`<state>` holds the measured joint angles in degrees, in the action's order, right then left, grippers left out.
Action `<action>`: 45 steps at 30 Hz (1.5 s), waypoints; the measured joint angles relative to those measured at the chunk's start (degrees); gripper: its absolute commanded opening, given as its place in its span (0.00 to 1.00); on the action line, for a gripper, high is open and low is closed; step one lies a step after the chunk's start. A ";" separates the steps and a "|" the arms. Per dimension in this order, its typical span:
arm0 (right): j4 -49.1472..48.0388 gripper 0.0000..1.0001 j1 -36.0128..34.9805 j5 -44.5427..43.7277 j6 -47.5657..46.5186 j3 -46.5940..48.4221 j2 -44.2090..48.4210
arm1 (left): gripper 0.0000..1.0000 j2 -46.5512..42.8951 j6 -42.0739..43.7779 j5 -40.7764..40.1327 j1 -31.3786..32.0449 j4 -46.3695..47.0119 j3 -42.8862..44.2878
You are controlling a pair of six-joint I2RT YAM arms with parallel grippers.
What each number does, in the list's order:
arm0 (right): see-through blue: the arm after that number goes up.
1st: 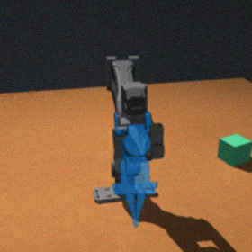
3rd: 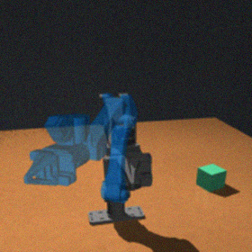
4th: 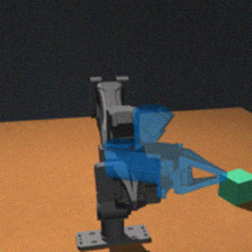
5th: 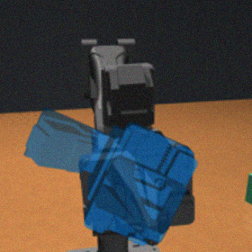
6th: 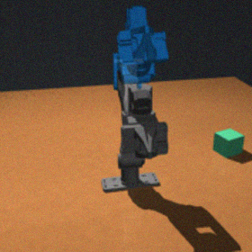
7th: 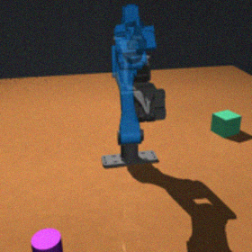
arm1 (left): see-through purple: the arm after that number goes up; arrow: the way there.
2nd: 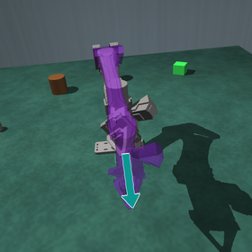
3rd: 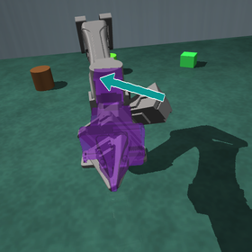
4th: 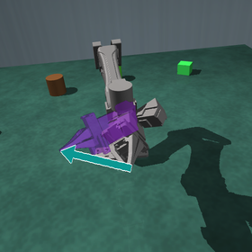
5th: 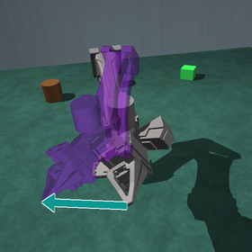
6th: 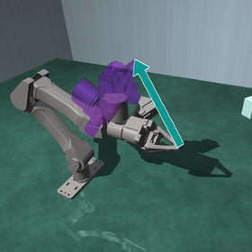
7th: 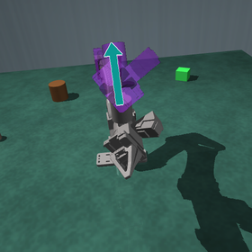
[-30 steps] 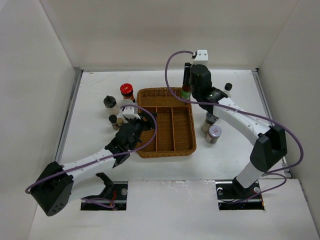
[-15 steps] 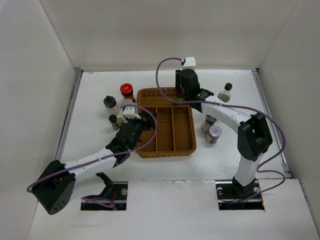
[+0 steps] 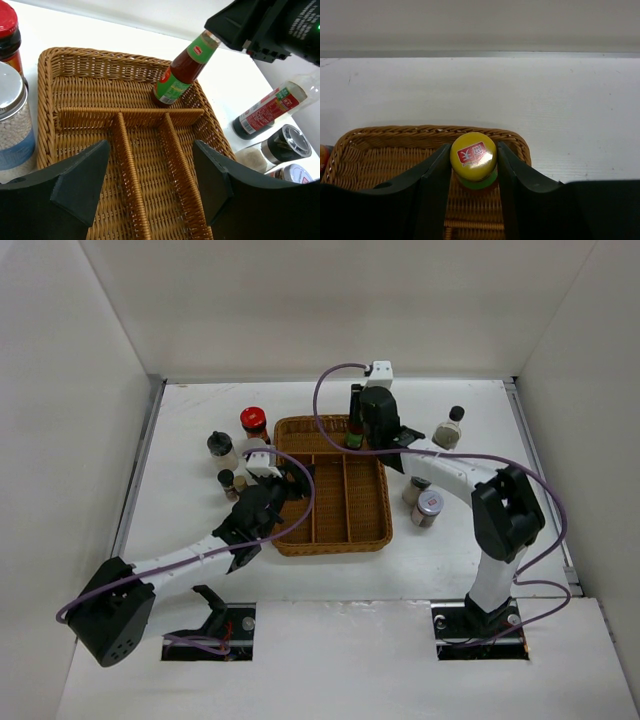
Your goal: Organize the condiment bottles
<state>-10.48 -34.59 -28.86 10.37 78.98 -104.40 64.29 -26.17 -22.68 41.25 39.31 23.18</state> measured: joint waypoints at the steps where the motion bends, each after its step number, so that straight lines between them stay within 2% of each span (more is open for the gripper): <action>1: -0.61 0.51 0.00 0.00 -0.04 -0.31 0.00 | 0.66 0.00 -0.02 0.09 0.00 0.09 -0.02; 4: -1.77 0.66 0.00 0.00 0.13 -0.52 0.00 | 0.67 0.02 -0.20 0.42 -0.26 0.83 -0.37; 7: -2.97 0.72 -0.15 0.28 0.00 -0.74 0.24 | 0.67 0.00 -0.28 0.46 -0.42 0.87 -0.83; 19: -4.35 0.74 -1.53 1.51 0.17 -2.78 7.80 | 0.66 0.09 -0.90 0.50 -0.85 0.92 -0.87; 21: -4.63 0.68 -1.95 1.62 0.17 -3.78 9.51 | 0.62 0.09 -0.92 0.50 -0.87 0.96 -0.87; 22: -4.68 0.61 -2.21 1.68 0.22 -4.31 10.29 | 0.58 0.09 -0.92 0.52 -0.96 0.96 -0.87; 25: -5.22 0.26 -3.08 1.77 1.25 -8.00 13.57 | 0.40 -0.02 -0.94 0.68 -1.09 0.76 -0.87; 26: -5.40 0.18 -3.43 1.79 1.86 -9.92 15.13 | 0.34 -0.22 -0.90 0.66 -1.09 0.55 -0.87; 27: -5.51 0.14 -3.78 1.84 2.93 -12.37 17.09 | 0.31 -0.50 -0.81 0.61 -1.05 0.11 -0.81; 29: -5.51 0.12 -4.20 1.99 5.68 -17.51 21.40 | 0.28 -1.16 -0.57 0.31 -0.68 -1.66 0.07; 32: -5.53 0.18 -4.50 2.47 9.40 -24.44 27.78 | 0.32 -1.03 -0.57 -0.96 0.00 -5.60 4.33; 36: -5.55 0.34 -4.50 2.60 12.66 -31.89 34.88 | 0.54 0.52 0.20 -4.17 0.11 -11.91 13.73; 40: -6.49 0.57 -4.92 3.04 15.06 -38.25 39.87 | 0.72 1.07 1.49 -8.41 -1.05 -17.70 21.07; 42: -6.95 0.65 -5.38 3.80 16.33 -40.26 40.54 | 0.75 1.07 2.32 -10.82 -2.19 -21.14 23.52; 45: -7.13 0.69 -6.19 5.44 17.59 -41.55 40.02 | 0.78 1.07 3.87 -14.67 -4.46 -26.29 25.46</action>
<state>-17.61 -40.77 -23.42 27.97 37.43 -64.38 65.36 -22.31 -37.34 36.80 13.02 48.64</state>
